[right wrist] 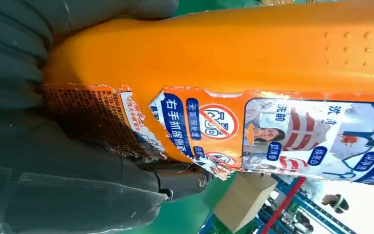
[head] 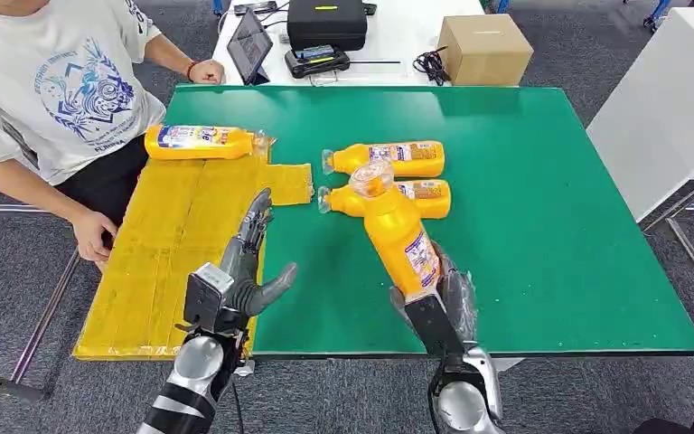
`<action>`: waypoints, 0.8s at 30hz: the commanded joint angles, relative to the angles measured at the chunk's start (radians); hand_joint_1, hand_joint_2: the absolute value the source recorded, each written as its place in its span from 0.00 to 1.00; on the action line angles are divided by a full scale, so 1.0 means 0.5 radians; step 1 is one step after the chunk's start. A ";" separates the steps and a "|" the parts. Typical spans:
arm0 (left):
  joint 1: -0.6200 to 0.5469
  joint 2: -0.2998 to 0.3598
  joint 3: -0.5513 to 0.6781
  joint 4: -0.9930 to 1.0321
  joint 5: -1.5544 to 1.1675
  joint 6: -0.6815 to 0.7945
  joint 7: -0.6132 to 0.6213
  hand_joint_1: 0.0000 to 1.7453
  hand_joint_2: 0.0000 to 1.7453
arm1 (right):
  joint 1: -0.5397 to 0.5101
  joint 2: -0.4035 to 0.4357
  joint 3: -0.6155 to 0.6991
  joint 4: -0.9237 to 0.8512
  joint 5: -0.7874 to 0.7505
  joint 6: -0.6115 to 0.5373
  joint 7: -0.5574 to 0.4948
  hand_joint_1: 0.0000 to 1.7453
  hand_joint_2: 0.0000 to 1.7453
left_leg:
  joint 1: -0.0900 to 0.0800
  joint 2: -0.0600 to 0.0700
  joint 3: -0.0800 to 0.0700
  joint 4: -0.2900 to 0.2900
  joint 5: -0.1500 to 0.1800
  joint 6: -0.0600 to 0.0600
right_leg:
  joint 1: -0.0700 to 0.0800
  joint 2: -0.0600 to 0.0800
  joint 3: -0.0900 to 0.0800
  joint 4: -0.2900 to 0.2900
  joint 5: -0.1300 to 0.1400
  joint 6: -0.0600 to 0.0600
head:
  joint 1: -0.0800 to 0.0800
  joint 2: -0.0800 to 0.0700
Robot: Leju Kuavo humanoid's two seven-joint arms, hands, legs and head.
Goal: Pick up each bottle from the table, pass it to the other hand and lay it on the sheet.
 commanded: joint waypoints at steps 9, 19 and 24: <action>-0.001 0.110 -0.308 -0.136 0.175 -0.474 0.094 0.00 1.00 | -0.147 0.073 0.116 0.437 -0.074 0.286 -0.128 1.00 1.00 | 0.004 0.007 0.008 -0.002 -0.002 -0.004 | 0.004 0.006 0.007 -0.004 0.000 -0.005 | 0.001 0.000; -0.135 0.078 -0.338 0.076 0.491 -0.817 0.328 0.00 1.00 | -0.338 0.189 0.553 0.779 0.308 0.237 -0.029 1.00 1.00 | 0.003 0.008 0.007 -0.002 -0.001 -0.004 | 0.003 0.007 0.005 -0.002 0.001 -0.005 | 0.001 0.000; -0.183 0.092 -0.351 0.156 0.834 -1.064 0.503 0.00 1.00 | -0.405 0.193 0.650 0.915 0.326 0.191 -0.047 1.00 1.00 | 0.006 0.007 0.012 -0.002 -0.002 -0.006 | 0.006 0.005 0.011 -0.004 0.000 -0.007 | 0.002 0.000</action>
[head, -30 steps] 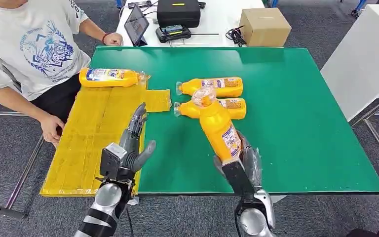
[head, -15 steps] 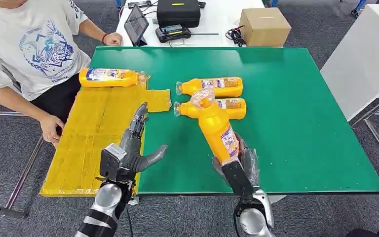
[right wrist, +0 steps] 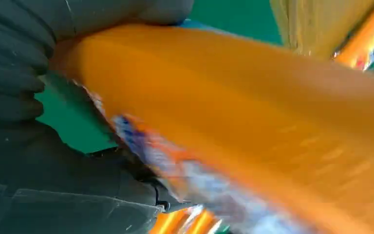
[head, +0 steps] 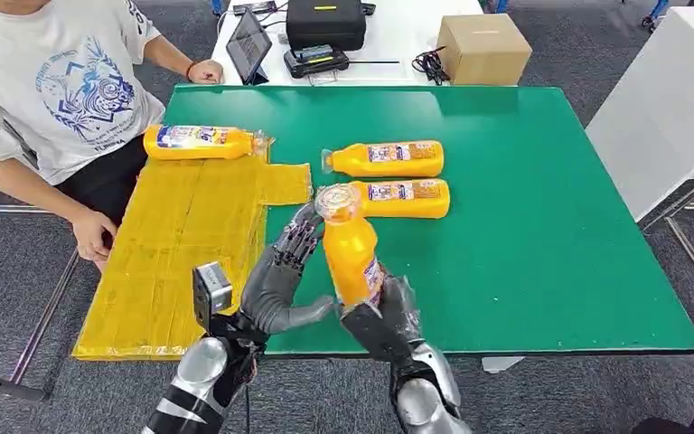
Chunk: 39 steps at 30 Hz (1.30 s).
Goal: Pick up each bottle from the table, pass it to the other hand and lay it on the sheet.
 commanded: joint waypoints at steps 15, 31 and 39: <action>-0.225 0.086 -0.163 0.431 0.364 0.050 0.333 0.00 1.00 | -0.226 0.020 0.433 0.504 0.035 -0.119 0.007 1.00 1.00 | 0.003 0.003 0.007 -0.001 -0.002 -0.004 | 0.003 0.002 0.008 -0.002 -0.001 -0.006 | 0.001 0.000; -0.182 0.114 -0.107 0.271 -0.129 0.282 0.101 0.00 1.00 | -0.190 -0.009 0.334 0.296 -0.268 0.079 -0.005 1.00 1.00 | 0.004 0.005 0.007 0.001 -0.003 -0.005 | 0.005 0.004 0.008 -0.001 -0.001 -0.007 | 0.001 0.000; -0.174 0.119 -0.105 0.328 -0.082 0.162 0.160 0.00 1.00 | -0.200 -0.021 0.308 0.258 -0.258 0.054 -0.004 1.00 1.00 | 0.002 0.004 0.006 -0.001 -0.002 -0.003 | 0.003 0.003 0.007 -0.002 -0.001 -0.005 | 0.001 0.000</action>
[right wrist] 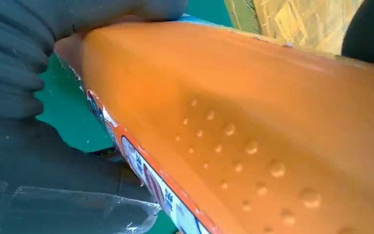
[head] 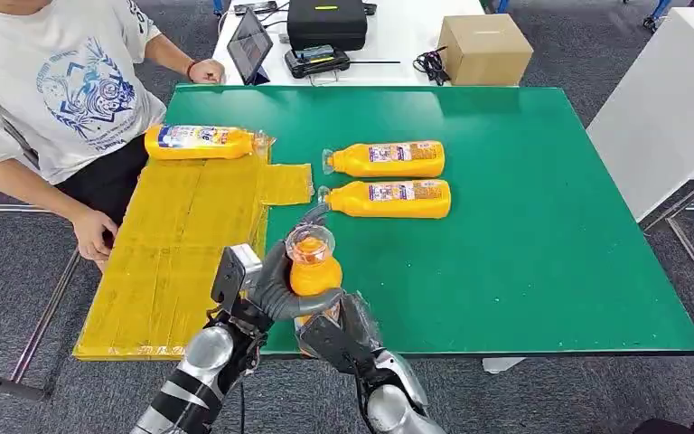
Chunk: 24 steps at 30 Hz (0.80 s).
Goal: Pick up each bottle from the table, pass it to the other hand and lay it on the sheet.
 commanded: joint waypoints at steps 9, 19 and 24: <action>-0.056 0.058 -0.034 0.171 0.030 -0.157 0.115 0.00 1.00 | -0.128 -0.057 0.089 -0.040 0.141 -0.078 0.042 1.00 1.00 | 0.001 0.004 0.005 -0.001 -0.001 -0.003 | 0.001 0.003 0.004 -0.001 0.000 -0.004 | 0.000 0.000; -0.084 0.081 -0.058 0.287 -0.031 -0.170 0.186 0.00 1.00 | -0.146 -0.067 0.075 -0.071 0.170 -0.134 0.071 1.00 1.00 | 0.001 0.005 0.006 -0.001 -0.001 -0.003 | 0.001 0.004 0.005 -0.001 0.000 -0.004 | 0.000 0.000; -0.090 0.082 -0.067 0.301 -0.047 -0.184 0.194 0.51 1.00 | -0.151 -0.061 0.082 -0.091 0.172 -0.137 0.073 1.00 1.00 | 0.002 0.008 0.010 -0.002 -0.003 -0.004 | 0.002 0.007 0.008 -0.002 -0.001 -0.005 | 0.000 0.000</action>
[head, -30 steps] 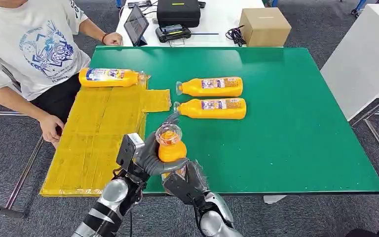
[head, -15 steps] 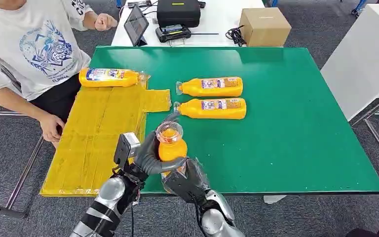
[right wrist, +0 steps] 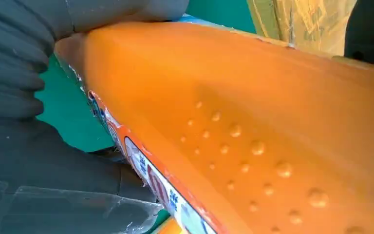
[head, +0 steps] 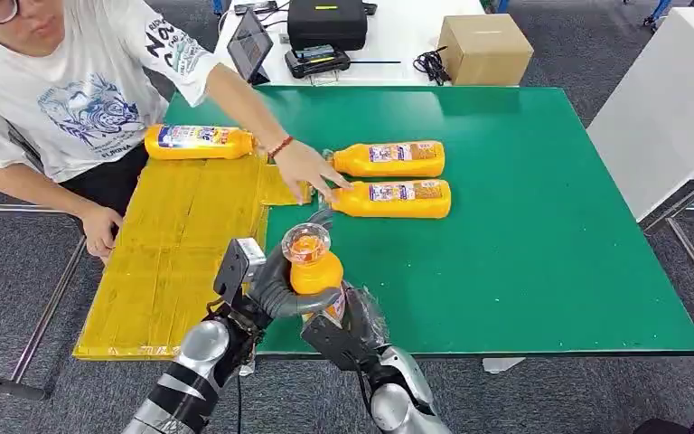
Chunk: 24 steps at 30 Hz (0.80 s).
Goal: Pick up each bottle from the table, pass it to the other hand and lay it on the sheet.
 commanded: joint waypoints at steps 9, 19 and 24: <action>-0.029 0.067 -0.107 0.216 -0.056 -0.013 0.033 0.88 1.00 | -0.151 -0.039 0.095 -0.037 0.000 -0.008 -0.005 1.00 1.00 | 0.001 0.008 0.008 -0.002 -0.002 -0.004 | 0.002 0.007 0.006 -0.001 0.000 -0.005 | -0.001 0.000; -0.020 0.075 -0.069 0.227 0.004 -0.057 0.051 1.00 1.00 | -0.157 -0.048 0.092 -0.100 0.005 -0.062 -0.014 1.00 1.00 | 0.002 0.009 0.009 -0.001 -0.003 -0.004 | 0.002 0.008 0.007 -0.002 0.000 -0.005 | 0.000 0.000; -0.006 0.075 -0.045 0.217 0.015 -0.043 0.051 1.00 1.00 | -0.150 -0.052 0.082 -0.138 0.001 -0.097 -0.012 1.00 1.00 | 0.001 0.011 0.009 -0.002 -0.003 -0.004 | 0.002 0.009 0.007 -0.002 0.000 -0.005 | -0.001 0.000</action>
